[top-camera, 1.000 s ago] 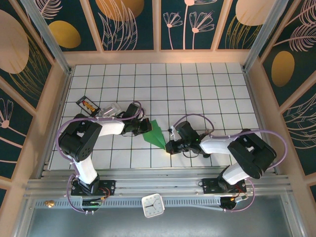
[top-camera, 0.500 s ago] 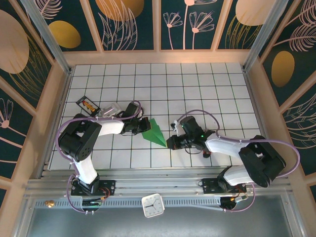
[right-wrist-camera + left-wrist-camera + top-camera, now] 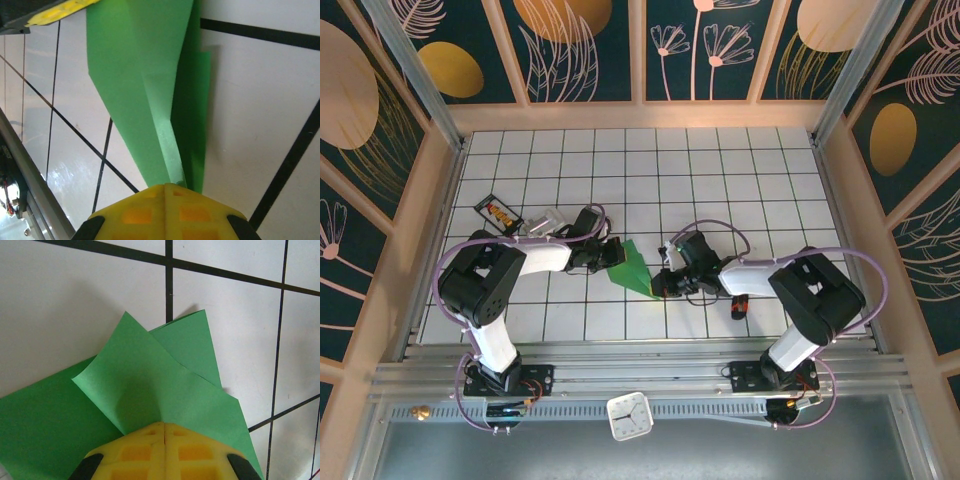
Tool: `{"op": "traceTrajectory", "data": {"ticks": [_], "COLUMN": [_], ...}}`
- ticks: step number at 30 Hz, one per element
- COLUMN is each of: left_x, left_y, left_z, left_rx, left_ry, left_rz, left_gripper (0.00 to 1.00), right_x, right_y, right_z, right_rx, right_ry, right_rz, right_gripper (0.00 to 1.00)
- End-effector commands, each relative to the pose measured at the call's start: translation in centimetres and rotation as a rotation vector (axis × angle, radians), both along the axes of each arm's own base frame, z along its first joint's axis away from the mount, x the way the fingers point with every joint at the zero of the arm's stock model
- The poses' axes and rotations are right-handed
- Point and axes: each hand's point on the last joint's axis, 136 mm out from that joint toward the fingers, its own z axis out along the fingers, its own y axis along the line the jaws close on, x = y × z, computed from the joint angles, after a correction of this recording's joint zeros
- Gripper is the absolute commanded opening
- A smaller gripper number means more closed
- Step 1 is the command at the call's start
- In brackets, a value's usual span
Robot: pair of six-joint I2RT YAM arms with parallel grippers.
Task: Fold a paper plane with a square sheet of paper (pick it up from the middle)
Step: Fourth fold the wing at the center of the table.
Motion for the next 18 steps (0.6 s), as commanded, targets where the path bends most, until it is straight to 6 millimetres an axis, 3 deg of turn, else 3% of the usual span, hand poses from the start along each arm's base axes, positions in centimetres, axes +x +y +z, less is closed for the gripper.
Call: {"op": "traceTrajectory", "data": {"ticks": [1, 18], "left_x": [-0.5, 0.2], "left_y": [1.6, 1.3], "left_z": [-2.2, -1.3], "left_rx": [0.079, 0.074], "left_ry": [0.050, 0.031], "left_rz": [0.020, 0.025], "left_gripper": [0.00, 0.00], "right_x": [0.0, -2.7], "right_y": [-0.3, -3.3], "right_z": [-0.5, -3.5], "right_rx": [0.003, -0.111], "right_ry": [-0.011, 0.054], "right_rz": [0.010, -0.012], "right_gripper": [0.01, 0.00]}}
